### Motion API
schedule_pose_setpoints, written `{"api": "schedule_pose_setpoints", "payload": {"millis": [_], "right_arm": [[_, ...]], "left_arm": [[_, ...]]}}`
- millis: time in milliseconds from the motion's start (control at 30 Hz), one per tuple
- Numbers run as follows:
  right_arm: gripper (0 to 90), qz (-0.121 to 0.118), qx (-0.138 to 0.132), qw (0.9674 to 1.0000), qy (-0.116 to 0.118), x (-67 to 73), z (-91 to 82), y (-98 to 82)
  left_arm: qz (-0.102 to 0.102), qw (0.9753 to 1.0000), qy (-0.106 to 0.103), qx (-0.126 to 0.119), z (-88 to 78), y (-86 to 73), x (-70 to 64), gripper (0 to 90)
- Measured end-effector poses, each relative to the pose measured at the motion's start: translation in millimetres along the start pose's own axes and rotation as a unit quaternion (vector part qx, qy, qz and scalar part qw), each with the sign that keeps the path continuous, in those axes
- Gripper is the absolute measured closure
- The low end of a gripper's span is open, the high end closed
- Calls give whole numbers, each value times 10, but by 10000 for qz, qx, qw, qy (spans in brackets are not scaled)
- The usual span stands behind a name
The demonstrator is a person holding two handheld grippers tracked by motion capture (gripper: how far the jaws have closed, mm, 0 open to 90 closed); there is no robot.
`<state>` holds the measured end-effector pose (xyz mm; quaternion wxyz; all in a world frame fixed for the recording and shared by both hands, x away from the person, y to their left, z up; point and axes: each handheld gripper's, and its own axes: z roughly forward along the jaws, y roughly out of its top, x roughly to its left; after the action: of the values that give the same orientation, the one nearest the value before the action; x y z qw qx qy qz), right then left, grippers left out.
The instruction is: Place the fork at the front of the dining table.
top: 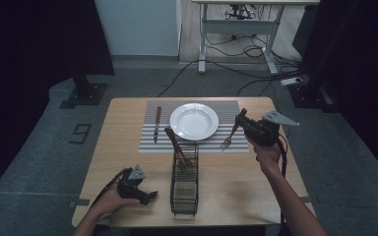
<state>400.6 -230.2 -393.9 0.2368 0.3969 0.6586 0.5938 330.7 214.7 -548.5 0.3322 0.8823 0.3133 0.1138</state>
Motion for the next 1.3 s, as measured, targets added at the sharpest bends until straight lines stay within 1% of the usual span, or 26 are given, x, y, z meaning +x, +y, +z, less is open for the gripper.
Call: {"api": "schedule_pose_setpoints", "payload": {"millis": [233, 500, 600, 833, 1067, 1300], "right_arm": [[804, -54, 157, 9997, -187, -82, 52, -68], [804, -55, 304, 9988, -390, -177, 117, -150], [804, -94, 370, 9982, -456, -201, 140, -171], [804, -126, 470, 9972, -563, -218, 207, -229], [804, -166, 621, 9959, -641, -237, 339, -300], [803, -350, 754, 9941, -697, -214, 465, -354]], "left_arm": [[-1, 10000, 1, -4, 1, -1, 0, 0], [3, 10000, -3, 1, 0, 0, 1, 0], [0, 10000, 0, -1, 0, 0, 1, 0], [1, 10000, -5, -3, 0, -1, 1, 0], [4, 10000, 4, -2, 0, -1, 1, 0], [2, 10000, 0, -2, 0, -1, 1, 0]]}}
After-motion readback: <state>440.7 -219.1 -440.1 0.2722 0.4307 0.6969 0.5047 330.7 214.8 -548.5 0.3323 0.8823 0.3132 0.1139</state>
